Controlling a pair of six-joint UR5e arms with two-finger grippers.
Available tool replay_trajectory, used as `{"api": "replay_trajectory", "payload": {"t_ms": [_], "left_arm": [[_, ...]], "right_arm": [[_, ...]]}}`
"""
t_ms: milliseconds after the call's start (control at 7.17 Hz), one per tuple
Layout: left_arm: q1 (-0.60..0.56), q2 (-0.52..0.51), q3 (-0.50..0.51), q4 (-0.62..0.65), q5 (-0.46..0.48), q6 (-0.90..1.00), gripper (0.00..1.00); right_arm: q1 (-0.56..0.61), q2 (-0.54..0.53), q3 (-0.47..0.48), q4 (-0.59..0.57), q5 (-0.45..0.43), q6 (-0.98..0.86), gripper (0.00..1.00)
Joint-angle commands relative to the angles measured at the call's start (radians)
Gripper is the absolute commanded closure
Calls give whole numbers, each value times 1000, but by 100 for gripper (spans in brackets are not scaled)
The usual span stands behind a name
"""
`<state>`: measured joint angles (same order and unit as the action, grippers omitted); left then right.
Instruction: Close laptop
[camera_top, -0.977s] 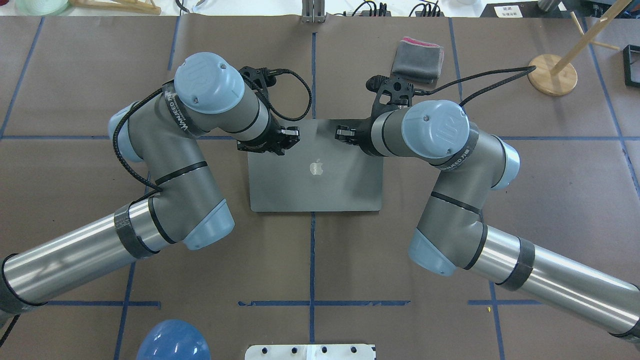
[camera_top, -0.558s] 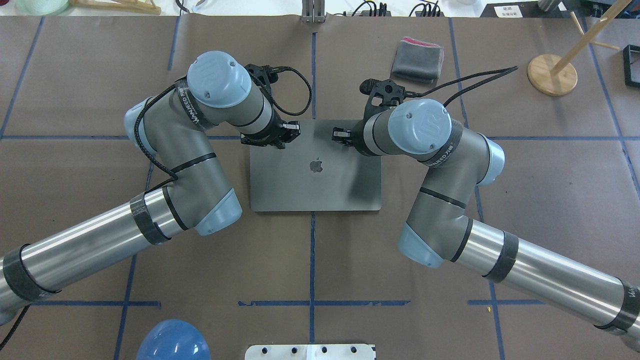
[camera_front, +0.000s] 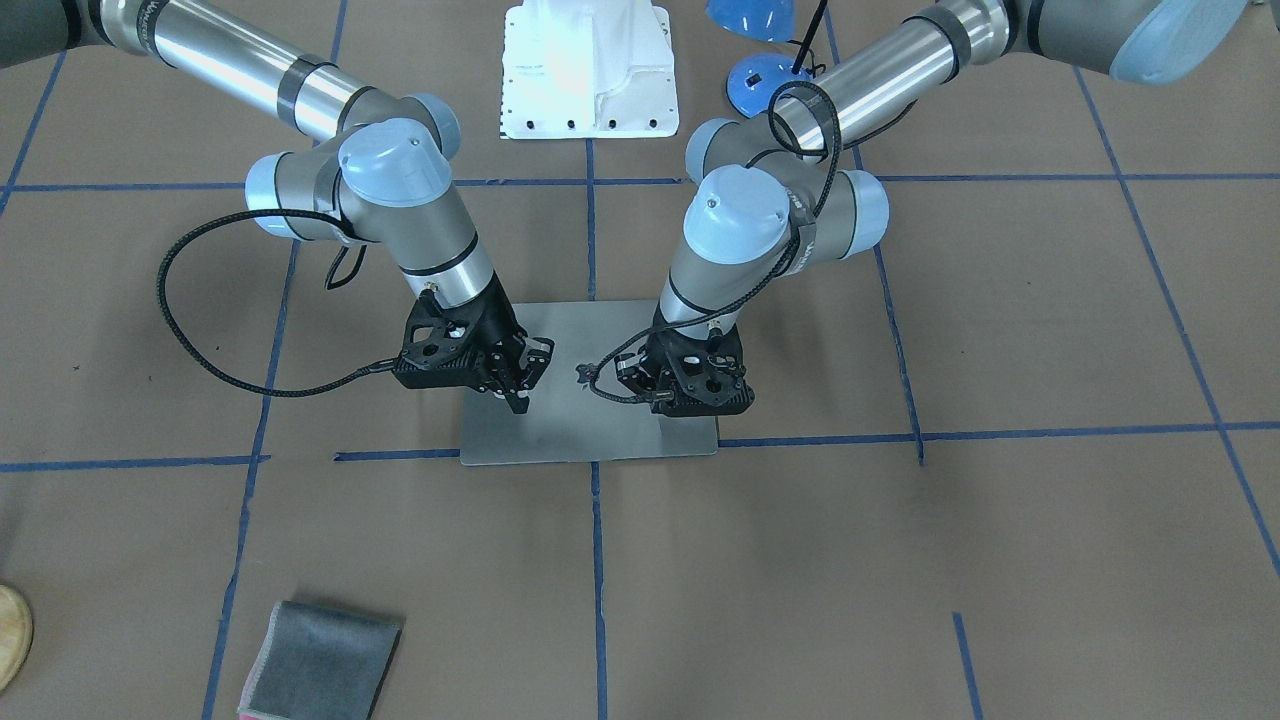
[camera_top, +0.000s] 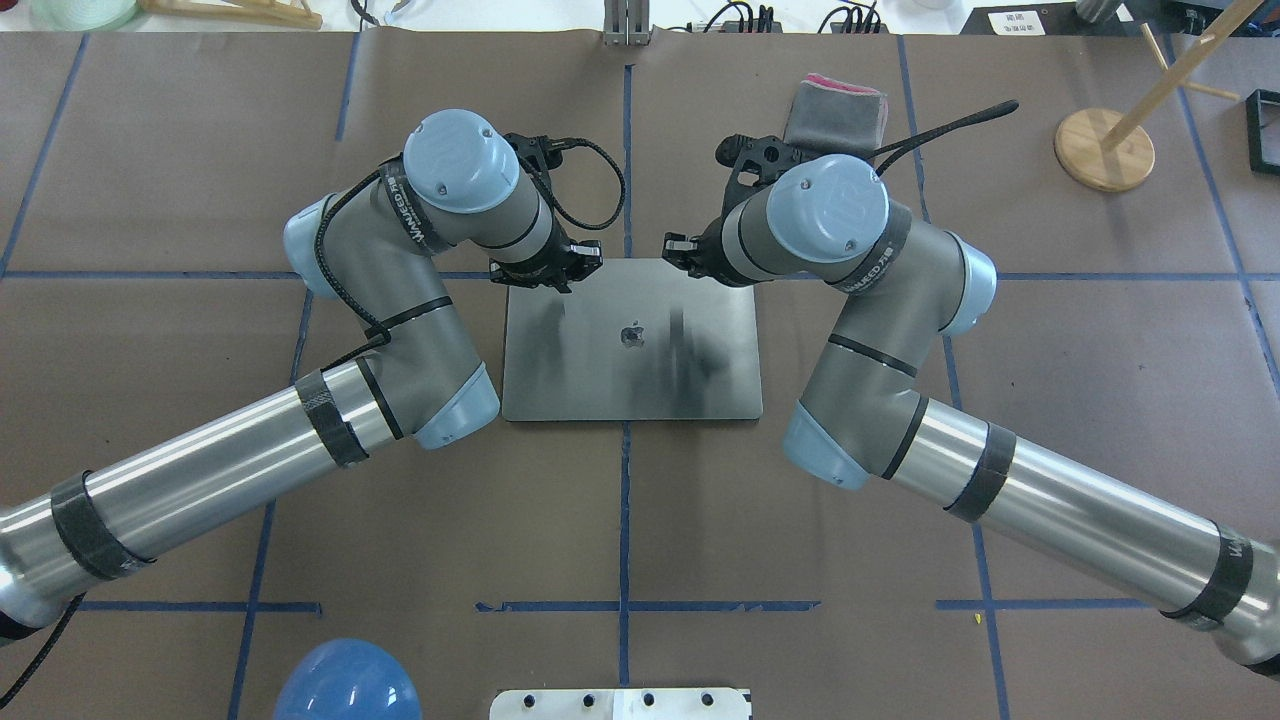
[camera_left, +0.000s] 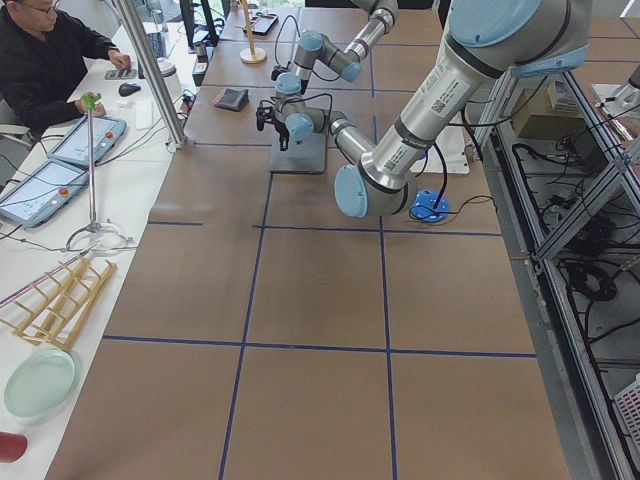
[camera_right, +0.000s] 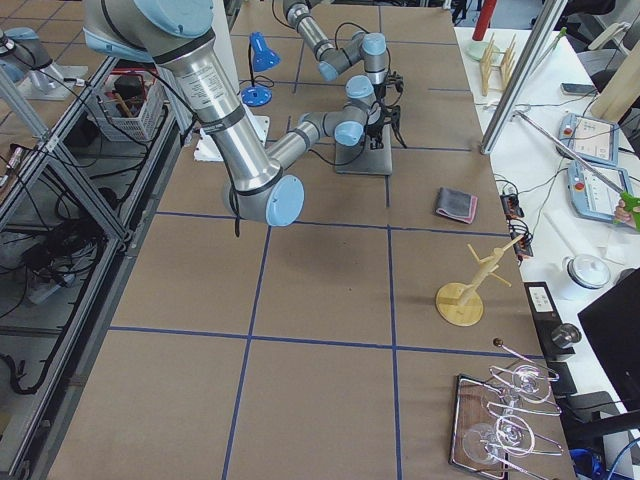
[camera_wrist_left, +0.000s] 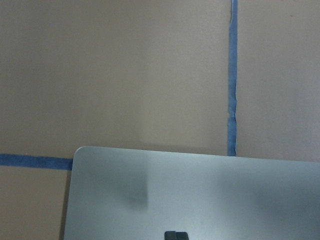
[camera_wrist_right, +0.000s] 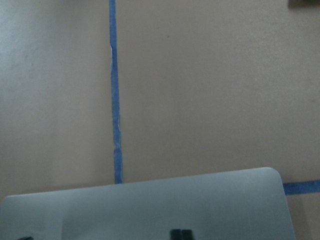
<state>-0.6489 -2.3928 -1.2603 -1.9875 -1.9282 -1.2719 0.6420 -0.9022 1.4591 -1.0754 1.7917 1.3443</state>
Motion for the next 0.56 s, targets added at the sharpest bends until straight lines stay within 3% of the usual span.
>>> {"api": "replay_trajectory", "payload": {"t_ms": [0, 140, 279, 419], "left_arm": [[0, -2, 51, -20, 0, 0, 100], [0, -5, 51, -20, 0, -1, 100], [-4, -11, 44, -33, -2, -7, 100], [-44, -12, 24, -30, -82, -4, 87]], "right_arm": [[47, 14, 9, 0, 67, 1, 94], [57, 14, 10, 0, 86, 1, 84], [83, 14, 10, -1, 131, 4, 46], [97, 14, 23, -9, 167, 4, 1]]}}
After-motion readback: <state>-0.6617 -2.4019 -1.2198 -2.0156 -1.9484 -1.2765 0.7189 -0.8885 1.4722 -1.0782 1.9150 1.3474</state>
